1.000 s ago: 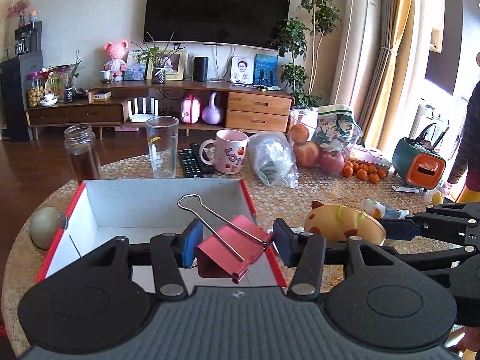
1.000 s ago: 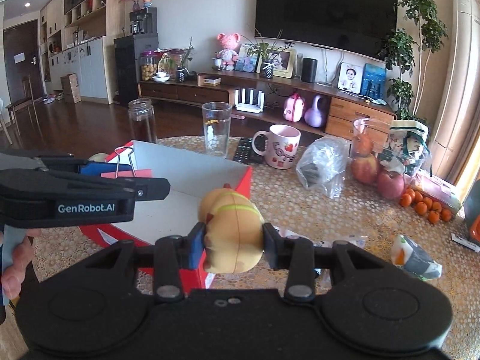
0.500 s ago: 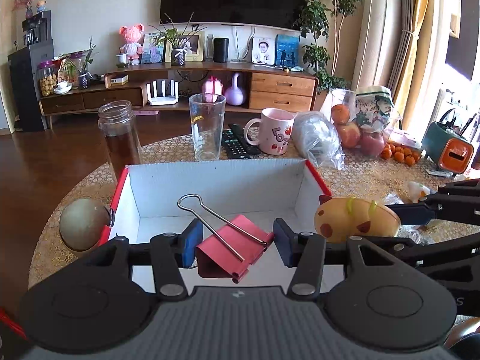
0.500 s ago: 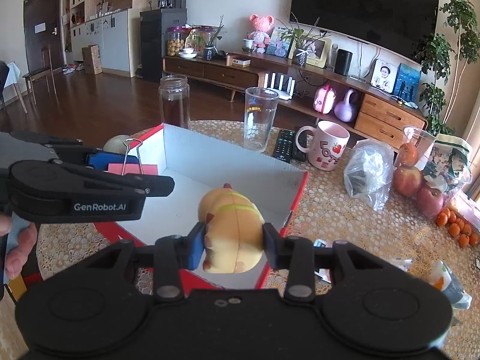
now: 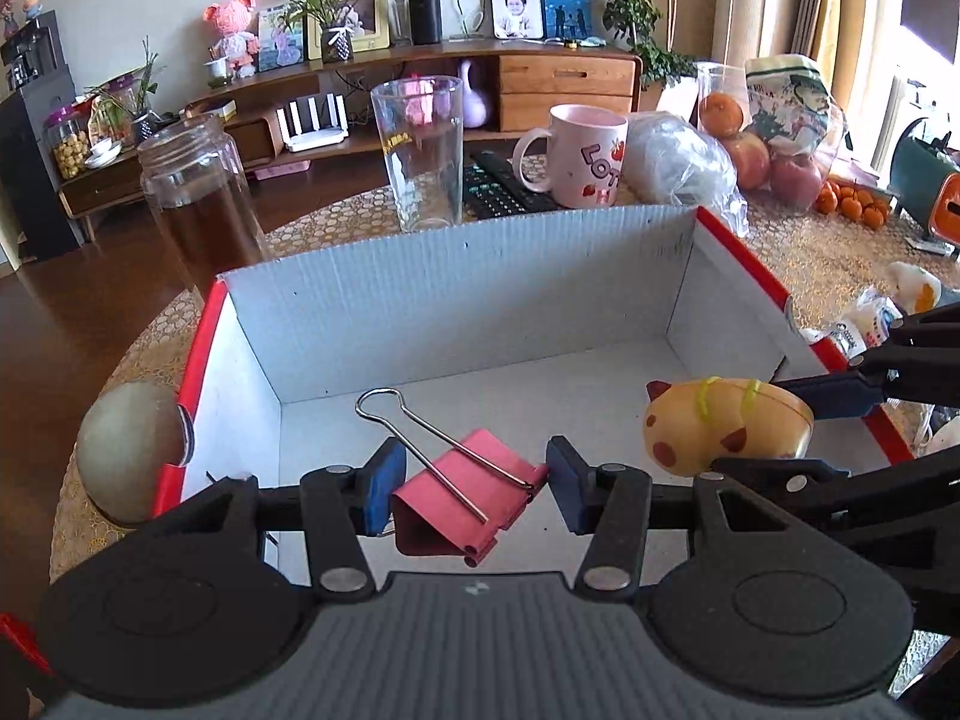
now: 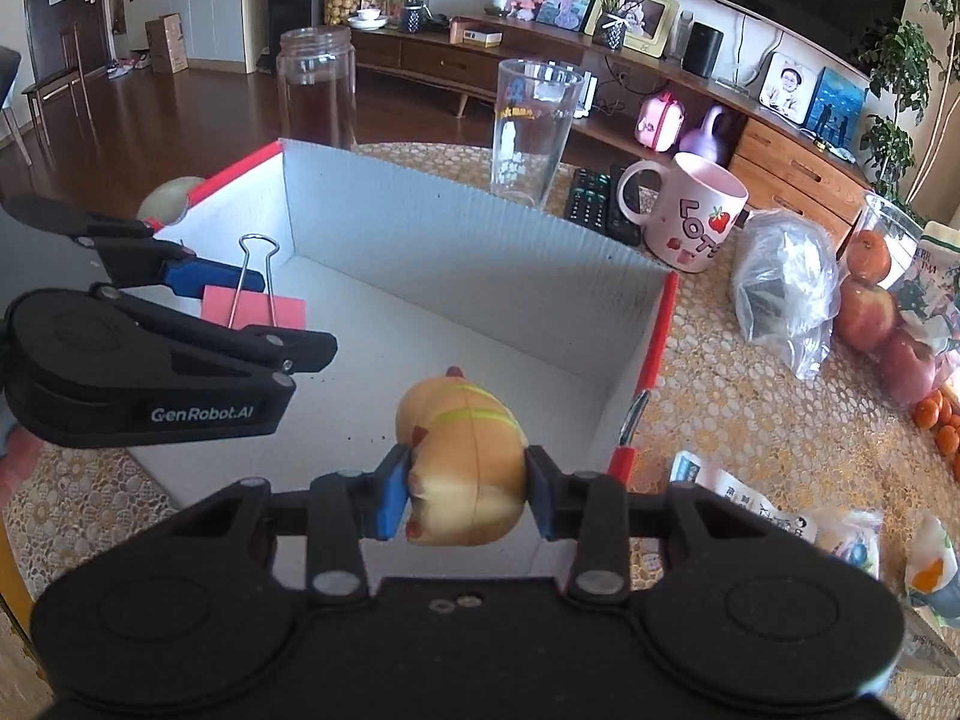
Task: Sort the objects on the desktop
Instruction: 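Carry the clip and the yellow toy with both tools over the red box, then open the left tool to drop the clip while the right tool releases the toy into the box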
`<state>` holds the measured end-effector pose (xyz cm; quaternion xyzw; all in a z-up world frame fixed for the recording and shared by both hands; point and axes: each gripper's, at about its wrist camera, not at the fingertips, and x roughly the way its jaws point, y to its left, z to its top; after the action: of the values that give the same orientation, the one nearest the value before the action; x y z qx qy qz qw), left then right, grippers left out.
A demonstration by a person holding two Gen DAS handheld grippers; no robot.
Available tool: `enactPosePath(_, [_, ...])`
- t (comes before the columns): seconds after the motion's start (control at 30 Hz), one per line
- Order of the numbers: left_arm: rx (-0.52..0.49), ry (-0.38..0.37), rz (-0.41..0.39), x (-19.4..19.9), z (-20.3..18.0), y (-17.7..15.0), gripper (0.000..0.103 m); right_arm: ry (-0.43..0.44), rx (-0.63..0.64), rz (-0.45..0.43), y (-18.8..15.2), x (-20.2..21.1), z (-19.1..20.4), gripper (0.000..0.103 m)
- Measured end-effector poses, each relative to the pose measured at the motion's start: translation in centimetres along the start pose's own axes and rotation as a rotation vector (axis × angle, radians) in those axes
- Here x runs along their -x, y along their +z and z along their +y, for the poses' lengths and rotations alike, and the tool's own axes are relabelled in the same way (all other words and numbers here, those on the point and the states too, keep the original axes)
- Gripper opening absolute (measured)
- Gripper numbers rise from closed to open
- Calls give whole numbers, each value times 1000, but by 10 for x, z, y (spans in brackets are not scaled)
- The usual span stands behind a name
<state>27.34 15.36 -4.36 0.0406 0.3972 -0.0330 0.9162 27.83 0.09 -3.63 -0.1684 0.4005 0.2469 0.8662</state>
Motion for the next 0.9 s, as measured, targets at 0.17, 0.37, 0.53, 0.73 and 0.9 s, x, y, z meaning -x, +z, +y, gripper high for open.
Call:
enactPosePath(0.17, [-18, -16, 36, -11, 1, -1, 50, 3, 36, 16, 2, -12, 5, 40])
enactPosePath(0.37, [-22, -5, 102, -22, 5, 2, 50, 20, 76, 23, 3, -17, 13, 40])
enactPosePath(0.53, [-16, 21, 182, -34, 9, 1, 50, 16, 76, 32, 7, -20, 16, 40])
enactPosePath(0.73, [11, 17, 213, -34, 12, -1, 51, 4, 72, 32, 8, -21, 17, 49])
enactPosePath(0.9, [51, 17, 190, -27, 15, -1, 63, -10, 67, 7, 7, -13, 13, 65])
